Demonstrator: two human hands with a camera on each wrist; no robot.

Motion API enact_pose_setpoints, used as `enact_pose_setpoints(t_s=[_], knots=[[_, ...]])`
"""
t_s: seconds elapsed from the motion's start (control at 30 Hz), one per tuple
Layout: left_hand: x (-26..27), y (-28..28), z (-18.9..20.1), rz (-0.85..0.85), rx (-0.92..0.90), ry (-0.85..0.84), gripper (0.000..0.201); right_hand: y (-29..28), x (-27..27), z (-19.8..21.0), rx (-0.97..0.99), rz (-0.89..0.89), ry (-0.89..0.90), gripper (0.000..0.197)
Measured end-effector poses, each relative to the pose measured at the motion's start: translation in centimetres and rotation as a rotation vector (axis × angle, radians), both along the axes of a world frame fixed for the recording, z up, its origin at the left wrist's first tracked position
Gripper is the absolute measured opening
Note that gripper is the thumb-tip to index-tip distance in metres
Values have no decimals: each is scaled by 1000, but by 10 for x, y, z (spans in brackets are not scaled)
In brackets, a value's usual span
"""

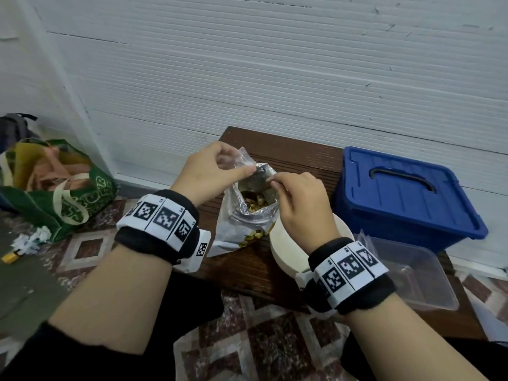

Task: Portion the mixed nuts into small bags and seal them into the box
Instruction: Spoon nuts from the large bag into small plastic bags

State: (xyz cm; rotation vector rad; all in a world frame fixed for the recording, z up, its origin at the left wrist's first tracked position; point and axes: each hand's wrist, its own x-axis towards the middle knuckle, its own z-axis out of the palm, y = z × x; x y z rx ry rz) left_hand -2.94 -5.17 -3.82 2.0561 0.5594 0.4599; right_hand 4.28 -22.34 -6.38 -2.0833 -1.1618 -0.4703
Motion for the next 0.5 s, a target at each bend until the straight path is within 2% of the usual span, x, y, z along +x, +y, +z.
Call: enact_pose_setpoints(t_s=[0.13, 0.33, 0.5], knots=[[0, -1, 0, 2, -6, 12, 41, -1, 1, 2, 102, -36, 205, 21], [-3, -4, 3, -32, 6, 38, 39, 1, 5, 7, 289, -228, 624, 20], [-6, -3, 8, -16, 29, 13, 39, 1, 16, 12, 321, -370, 708, 27]])
